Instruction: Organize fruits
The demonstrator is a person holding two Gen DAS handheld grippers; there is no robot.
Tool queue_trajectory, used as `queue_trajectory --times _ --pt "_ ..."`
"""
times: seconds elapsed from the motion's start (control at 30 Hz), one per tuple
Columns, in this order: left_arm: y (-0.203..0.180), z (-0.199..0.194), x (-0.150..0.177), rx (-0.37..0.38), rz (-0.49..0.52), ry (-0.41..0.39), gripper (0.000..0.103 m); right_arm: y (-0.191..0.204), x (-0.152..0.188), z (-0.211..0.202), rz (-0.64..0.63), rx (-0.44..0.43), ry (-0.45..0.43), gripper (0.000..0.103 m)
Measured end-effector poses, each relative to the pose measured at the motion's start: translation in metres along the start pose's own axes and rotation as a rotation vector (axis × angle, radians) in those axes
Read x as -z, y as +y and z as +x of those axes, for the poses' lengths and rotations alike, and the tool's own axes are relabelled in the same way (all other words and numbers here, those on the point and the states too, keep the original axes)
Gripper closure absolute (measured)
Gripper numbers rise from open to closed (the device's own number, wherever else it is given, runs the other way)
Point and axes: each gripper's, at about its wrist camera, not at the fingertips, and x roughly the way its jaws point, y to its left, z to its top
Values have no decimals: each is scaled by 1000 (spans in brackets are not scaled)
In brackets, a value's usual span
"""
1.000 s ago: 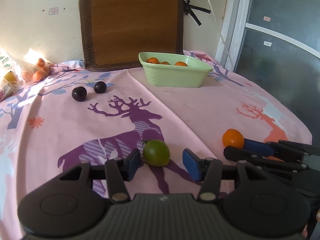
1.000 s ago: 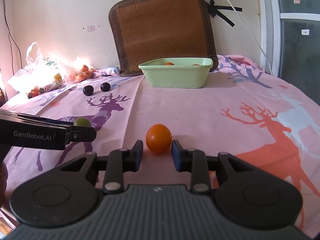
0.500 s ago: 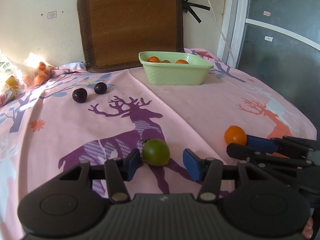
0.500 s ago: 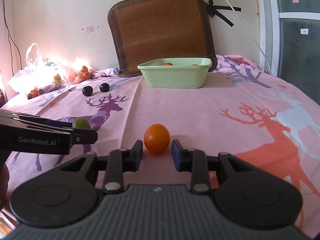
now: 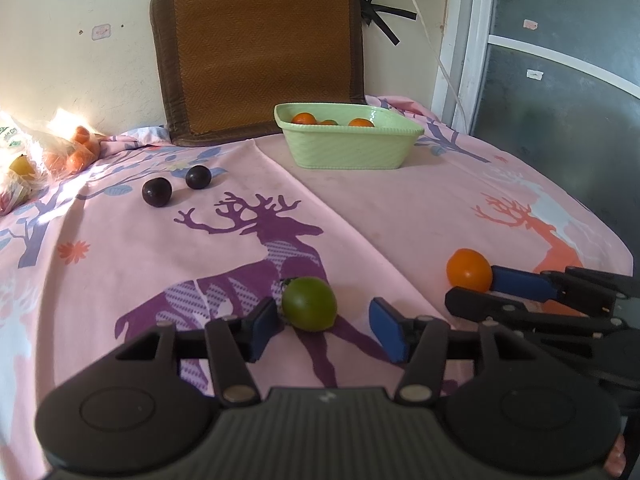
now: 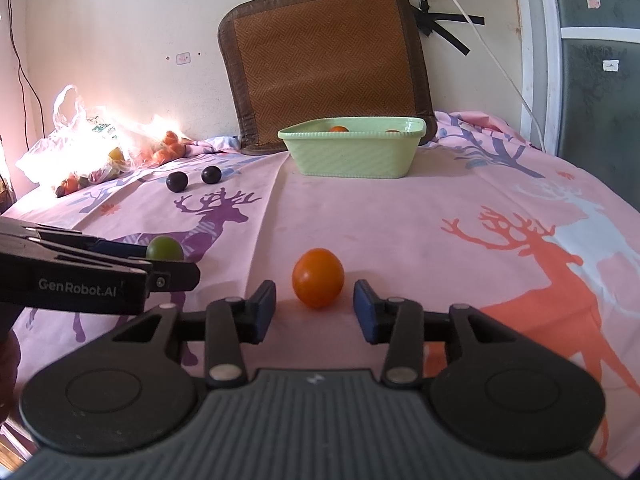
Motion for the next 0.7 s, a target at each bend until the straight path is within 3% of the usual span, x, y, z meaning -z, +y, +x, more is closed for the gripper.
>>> queue_trajectory --times 0.7 --pt "-2 0 1 -3 14 -3 47 2 1 1 -11 -2 -6 57"
